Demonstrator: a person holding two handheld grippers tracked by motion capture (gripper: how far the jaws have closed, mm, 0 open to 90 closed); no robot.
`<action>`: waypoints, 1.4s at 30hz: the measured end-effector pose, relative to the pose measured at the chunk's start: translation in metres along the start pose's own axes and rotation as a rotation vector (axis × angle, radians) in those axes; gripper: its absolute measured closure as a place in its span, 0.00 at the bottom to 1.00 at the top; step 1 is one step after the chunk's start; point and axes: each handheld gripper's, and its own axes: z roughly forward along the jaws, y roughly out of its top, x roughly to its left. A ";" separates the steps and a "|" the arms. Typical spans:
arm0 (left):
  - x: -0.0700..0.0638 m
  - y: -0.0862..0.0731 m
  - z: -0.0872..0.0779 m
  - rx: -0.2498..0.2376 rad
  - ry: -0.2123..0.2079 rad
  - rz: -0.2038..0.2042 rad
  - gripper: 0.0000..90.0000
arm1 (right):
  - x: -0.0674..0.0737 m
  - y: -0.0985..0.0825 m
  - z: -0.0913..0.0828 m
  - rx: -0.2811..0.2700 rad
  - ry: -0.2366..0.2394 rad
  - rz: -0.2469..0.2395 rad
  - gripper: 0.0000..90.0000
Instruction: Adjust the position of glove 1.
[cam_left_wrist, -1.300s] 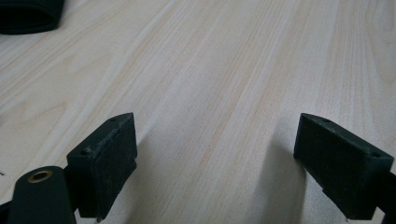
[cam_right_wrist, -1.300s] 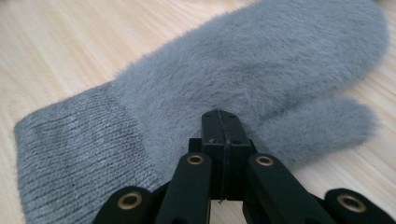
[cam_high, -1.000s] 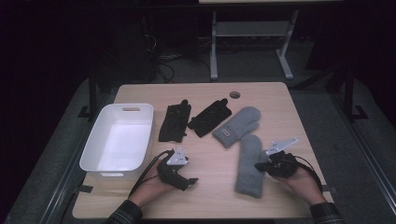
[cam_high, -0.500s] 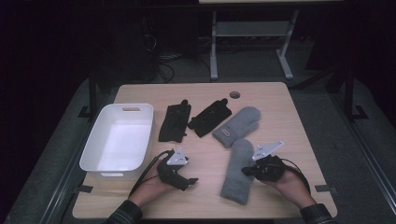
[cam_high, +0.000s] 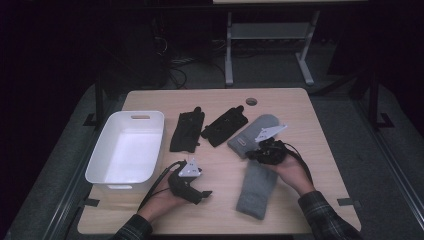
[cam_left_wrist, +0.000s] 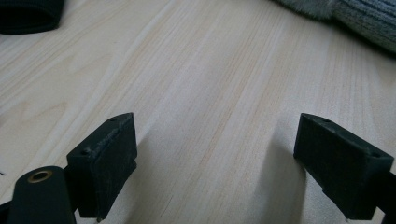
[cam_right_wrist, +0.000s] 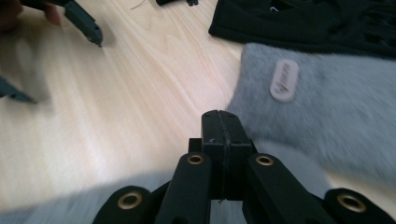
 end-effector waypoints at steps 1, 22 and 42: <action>0.000 0.000 0.000 0.000 0.000 0.000 0.14 | 0.000 0.003 0.005 0.014 -0.001 -0.004 1.00; 0.000 0.000 0.000 0.003 -0.002 0.001 0.14 | -0.029 -0.036 -0.013 0.110 -0.108 0.091 1.00; 0.000 0.000 0.000 -0.006 0.001 0.002 0.14 | -0.006 -0.074 -0.069 -0.022 -0.062 0.126 1.00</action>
